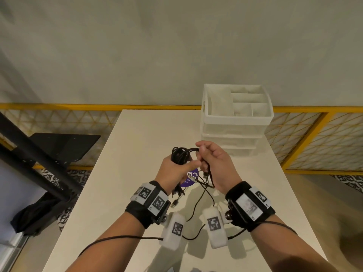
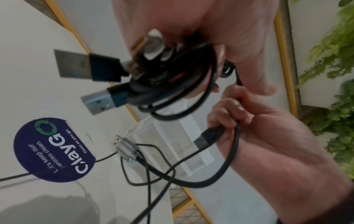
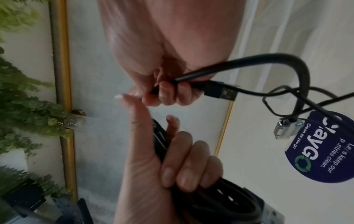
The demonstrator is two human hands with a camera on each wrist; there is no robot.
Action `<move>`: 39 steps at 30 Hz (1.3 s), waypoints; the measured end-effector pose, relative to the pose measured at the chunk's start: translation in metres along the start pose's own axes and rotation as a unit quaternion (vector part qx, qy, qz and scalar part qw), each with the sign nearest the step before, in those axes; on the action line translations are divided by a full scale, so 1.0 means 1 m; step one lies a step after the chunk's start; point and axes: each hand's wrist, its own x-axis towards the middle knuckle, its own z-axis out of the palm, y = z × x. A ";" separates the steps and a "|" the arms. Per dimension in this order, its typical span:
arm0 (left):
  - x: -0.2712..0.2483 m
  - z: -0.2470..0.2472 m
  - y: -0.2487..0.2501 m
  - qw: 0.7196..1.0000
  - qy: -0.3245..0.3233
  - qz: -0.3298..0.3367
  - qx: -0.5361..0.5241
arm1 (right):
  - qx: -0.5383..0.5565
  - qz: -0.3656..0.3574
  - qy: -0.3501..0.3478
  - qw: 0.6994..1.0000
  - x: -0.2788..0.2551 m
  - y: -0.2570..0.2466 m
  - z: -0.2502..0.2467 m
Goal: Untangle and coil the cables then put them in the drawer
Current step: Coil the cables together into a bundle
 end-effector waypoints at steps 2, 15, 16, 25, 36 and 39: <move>-0.002 0.002 0.001 1.000 -0.021 0.004 0.017 | 0.006 -0.003 -0.004 1.000 0.000 -0.002 0.000; -0.001 -0.001 0.003 0.996 0.064 0.044 -0.041 | -0.097 -0.009 0.017 0.995 0.000 -0.003 0.002; 0.000 -0.002 0.003 0.994 0.077 0.045 -0.057 | -0.114 -0.003 0.012 0.993 0.000 -0.001 0.002; -0.004 0.004 0.009 0.997 0.007 0.013 -0.078 | -0.062 0.036 -0.002 0.997 -0.007 0.008 0.008; -0.002 0.007 0.017 0.988 0.048 -0.020 -0.148 | -0.122 0.080 -0.033 0.989 -0.015 0.017 0.008; 0.002 0.003 0.021 0.972 0.048 -0.001 -0.231 | -0.110 0.079 -0.053 0.989 -0.015 0.016 0.004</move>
